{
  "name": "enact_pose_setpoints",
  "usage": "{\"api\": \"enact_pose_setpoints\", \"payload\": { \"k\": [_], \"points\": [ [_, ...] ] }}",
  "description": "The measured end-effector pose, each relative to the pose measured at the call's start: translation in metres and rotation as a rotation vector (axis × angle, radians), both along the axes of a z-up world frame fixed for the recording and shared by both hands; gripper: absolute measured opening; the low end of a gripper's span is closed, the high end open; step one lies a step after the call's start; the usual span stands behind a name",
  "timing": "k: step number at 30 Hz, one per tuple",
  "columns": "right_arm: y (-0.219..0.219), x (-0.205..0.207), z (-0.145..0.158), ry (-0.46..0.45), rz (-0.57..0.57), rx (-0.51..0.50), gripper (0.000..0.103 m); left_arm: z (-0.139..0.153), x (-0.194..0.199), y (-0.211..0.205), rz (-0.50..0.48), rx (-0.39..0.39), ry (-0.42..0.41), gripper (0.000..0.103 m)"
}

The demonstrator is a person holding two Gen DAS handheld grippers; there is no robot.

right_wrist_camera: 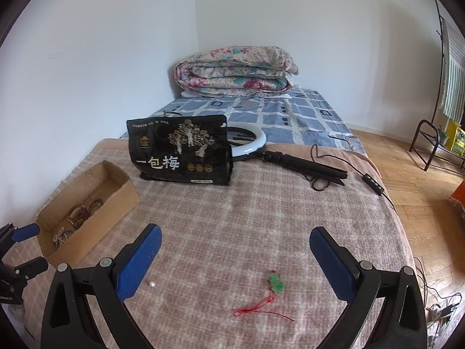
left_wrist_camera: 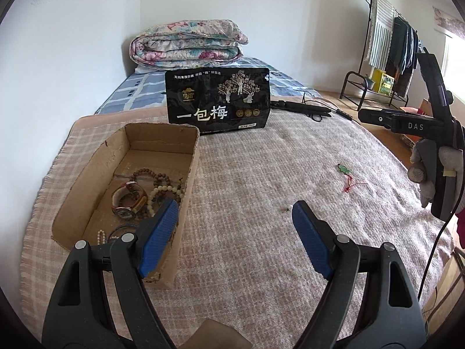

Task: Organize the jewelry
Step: 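Move the left tool to another white pearl bead while the right tool approaches the jade pendant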

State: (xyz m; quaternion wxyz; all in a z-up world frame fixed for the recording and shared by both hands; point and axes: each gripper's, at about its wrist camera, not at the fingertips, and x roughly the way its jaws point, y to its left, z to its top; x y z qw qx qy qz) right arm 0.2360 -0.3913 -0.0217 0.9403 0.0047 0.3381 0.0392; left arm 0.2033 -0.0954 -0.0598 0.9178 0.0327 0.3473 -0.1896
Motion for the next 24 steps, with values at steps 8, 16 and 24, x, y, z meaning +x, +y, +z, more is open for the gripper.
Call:
{"api": "enact_pose_setpoints", "payload": {
  "k": [8, 16, 24],
  "points": [
    [-0.040, -0.005, -0.025, 0.048, -0.047, 0.011, 0.103, -0.018, 0.012, -0.025, -0.031, -0.005, 0.045, 0.083],
    [-0.060, -0.005, -0.051, 0.080, -0.064, 0.010, 0.102, -0.042, 0.025, -0.050, -0.060, -0.015, 0.087, 0.083],
    [-0.068, 0.001, -0.072, 0.120, -0.024, 0.014, 0.081, -0.067, 0.042, -0.075, -0.105, -0.021, 0.151, 0.057]
  ]
}}
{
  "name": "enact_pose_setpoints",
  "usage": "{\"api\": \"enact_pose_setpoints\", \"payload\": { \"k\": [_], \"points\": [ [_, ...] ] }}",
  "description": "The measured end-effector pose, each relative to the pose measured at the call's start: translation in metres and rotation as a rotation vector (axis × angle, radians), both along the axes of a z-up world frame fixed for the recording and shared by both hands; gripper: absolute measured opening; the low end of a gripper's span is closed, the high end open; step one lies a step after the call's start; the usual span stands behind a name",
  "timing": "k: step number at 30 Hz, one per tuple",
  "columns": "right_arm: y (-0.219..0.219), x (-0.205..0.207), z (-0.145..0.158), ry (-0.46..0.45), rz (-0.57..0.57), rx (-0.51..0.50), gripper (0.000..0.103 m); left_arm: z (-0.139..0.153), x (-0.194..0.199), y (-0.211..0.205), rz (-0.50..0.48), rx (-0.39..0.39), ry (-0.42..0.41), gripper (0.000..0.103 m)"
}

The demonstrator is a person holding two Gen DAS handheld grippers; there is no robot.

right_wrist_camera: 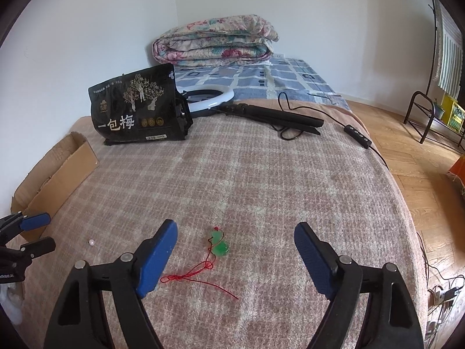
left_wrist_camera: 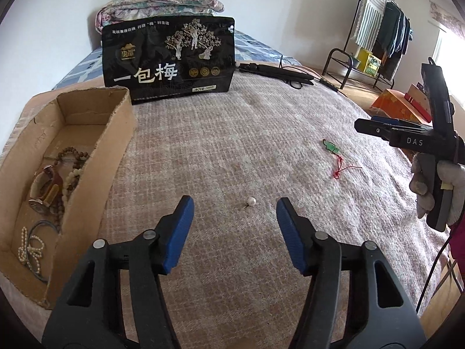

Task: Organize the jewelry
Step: 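Move the left tool to another white pearl bead while the right tool approaches the jade pendant, then close the left tool on the pearl bead while the right tool grasps the green jade pendant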

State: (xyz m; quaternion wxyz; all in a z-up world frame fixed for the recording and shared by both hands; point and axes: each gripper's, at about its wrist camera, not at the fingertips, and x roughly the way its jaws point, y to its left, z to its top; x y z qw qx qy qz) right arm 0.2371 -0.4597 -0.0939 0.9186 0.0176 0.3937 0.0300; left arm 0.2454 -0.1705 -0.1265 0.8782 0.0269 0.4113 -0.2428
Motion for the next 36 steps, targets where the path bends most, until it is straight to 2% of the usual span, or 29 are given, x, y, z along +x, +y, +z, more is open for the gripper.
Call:
{"api": "enact_pose_setpoints", "payload": {
  "k": [4, 10, 13, 18, 24, 28, 36],
  "points": [
    [0.004, 0.004, -0.013, 0.028, 0.031, -0.019, 0.073, -0.013, 0.006, -0.013, -0.028, 0.017, 0.024, 0.045],
    [0.008, 0.010, -0.029, 0.057, 0.067, -0.042, 0.062, -0.027, 0.014, -0.026, -0.041, 0.033, 0.044, 0.044],
    [0.008, 0.013, -0.034, 0.064, 0.075, -0.040, 0.057, -0.033, 0.019, -0.030, -0.037, 0.043, 0.055, 0.033],
    [0.009, 0.018, -0.041, 0.072, 0.083, -0.037, 0.053, -0.037, 0.022, -0.034, -0.038, 0.048, 0.052, 0.033],
    [0.014, 0.024, -0.048, 0.090, 0.103, -0.049, 0.046, -0.040, 0.022, -0.036, -0.043, 0.061, 0.041, 0.027],
    [0.018, 0.027, -0.050, 0.098, 0.117, -0.056, 0.038, -0.042, 0.023, -0.036, -0.038, 0.063, 0.042, 0.019],
    [0.026, 0.030, -0.053, 0.118, 0.149, -0.057, 0.023, -0.042, 0.024, -0.035, -0.036, 0.059, 0.048, 0.012]
  ]
}}
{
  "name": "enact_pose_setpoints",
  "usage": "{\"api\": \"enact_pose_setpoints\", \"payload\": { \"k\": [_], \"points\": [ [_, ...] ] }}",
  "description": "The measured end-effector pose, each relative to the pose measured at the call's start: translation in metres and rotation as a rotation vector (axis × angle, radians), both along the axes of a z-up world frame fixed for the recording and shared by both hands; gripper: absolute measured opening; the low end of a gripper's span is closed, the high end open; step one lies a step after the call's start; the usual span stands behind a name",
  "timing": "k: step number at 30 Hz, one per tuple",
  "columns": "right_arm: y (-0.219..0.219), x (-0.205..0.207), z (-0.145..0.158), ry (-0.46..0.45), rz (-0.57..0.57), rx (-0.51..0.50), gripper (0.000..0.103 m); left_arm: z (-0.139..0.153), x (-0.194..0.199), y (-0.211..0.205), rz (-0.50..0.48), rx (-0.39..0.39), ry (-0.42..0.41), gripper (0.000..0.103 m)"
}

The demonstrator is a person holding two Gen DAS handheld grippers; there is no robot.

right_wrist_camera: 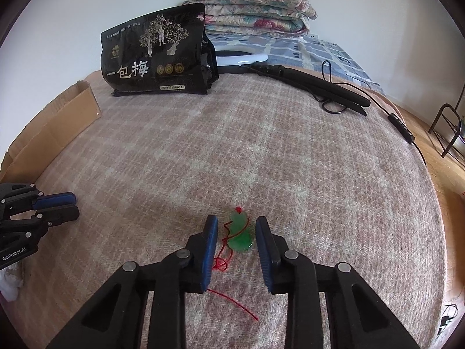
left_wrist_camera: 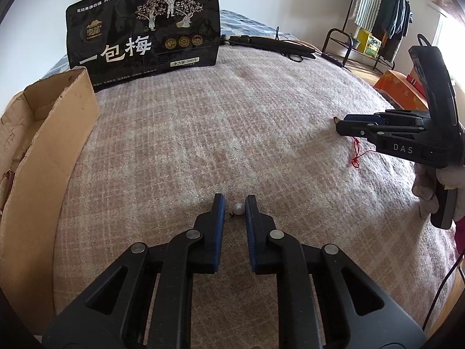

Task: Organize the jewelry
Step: 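Close the left tool on the pearl bead while the right tool grasps the green jade pendant, then carry the bead over the box with the left tool while the right tool carries the pendant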

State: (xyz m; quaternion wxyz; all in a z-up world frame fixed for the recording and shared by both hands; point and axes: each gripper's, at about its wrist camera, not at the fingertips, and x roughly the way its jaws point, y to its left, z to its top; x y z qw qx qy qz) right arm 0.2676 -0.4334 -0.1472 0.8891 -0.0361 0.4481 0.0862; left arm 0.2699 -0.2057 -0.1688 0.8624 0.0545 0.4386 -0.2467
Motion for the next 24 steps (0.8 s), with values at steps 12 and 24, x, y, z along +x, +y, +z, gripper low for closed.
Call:
{"api": "enact_pose_setpoints", "payload": {
  "k": [12, 24],
  "points": [
    [-0.003, -0.004, 0.004, -0.005, -0.016, 0.023, 0.015, 0.004, 0.000, 0.005, 0.007, -0.021, 0.011, 0.008],
    [-0.013, -0.023, 0.035, -0.067, -0.032, 0.042, 0.015, 0.016, -0.010, 0.010, 0.008, -0.032, -0.018, 0.007]
  ]
}}
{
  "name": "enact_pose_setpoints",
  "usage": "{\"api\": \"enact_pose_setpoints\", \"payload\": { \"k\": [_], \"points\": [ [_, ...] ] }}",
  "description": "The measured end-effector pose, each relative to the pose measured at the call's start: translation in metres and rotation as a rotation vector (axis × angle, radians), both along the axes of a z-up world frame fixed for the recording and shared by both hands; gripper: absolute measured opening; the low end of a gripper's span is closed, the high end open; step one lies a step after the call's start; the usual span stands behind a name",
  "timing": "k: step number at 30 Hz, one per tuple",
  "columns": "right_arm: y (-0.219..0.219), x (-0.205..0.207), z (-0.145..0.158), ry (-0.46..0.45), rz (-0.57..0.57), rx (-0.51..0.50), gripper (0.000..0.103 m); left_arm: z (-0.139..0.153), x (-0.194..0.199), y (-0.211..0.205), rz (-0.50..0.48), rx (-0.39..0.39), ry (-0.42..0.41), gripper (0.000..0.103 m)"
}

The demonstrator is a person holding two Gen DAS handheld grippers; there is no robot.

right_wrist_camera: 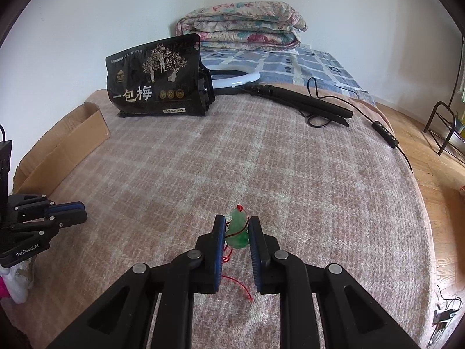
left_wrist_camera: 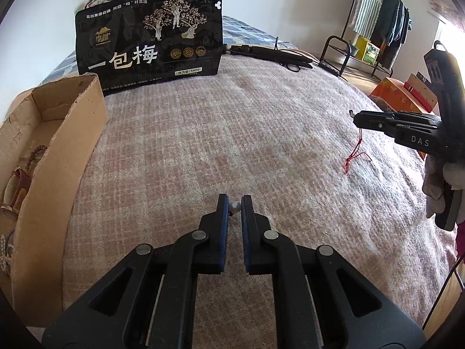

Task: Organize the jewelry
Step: 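Carry the bead over the box with the left tool while the right tool carries the pendant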

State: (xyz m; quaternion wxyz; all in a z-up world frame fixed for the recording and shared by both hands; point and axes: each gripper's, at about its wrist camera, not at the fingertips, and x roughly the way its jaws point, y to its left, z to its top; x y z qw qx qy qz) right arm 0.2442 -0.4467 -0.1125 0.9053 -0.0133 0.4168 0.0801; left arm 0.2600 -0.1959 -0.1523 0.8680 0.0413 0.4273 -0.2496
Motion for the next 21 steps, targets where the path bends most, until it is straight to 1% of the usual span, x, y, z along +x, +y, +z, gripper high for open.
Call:
{"api": "enact_pose_setpoints", "payload": {
  "k": [12, 17, 21],
  "points": [
    [-0.003, -0.008, 0.020, -0.039, -0.012, 0.002, 0.015, 0.013, -0.007, 0.011, 0.015, -0.024, -0.018, 0.007],
    [-0.003, -0.009, 0.023, -0.047, -0.012, 0.003, 0.015, 0.018, -0.009, 0.022, 0.028, -0.017, -0.032, 0.007],
    [0.000, -0.010, 0.026, -0.056, -0.008, 0.008, 0.015, 0.028, -0.011, 0.032, 0.042, -0.025, -0.047, 0.007]
  ]
}}
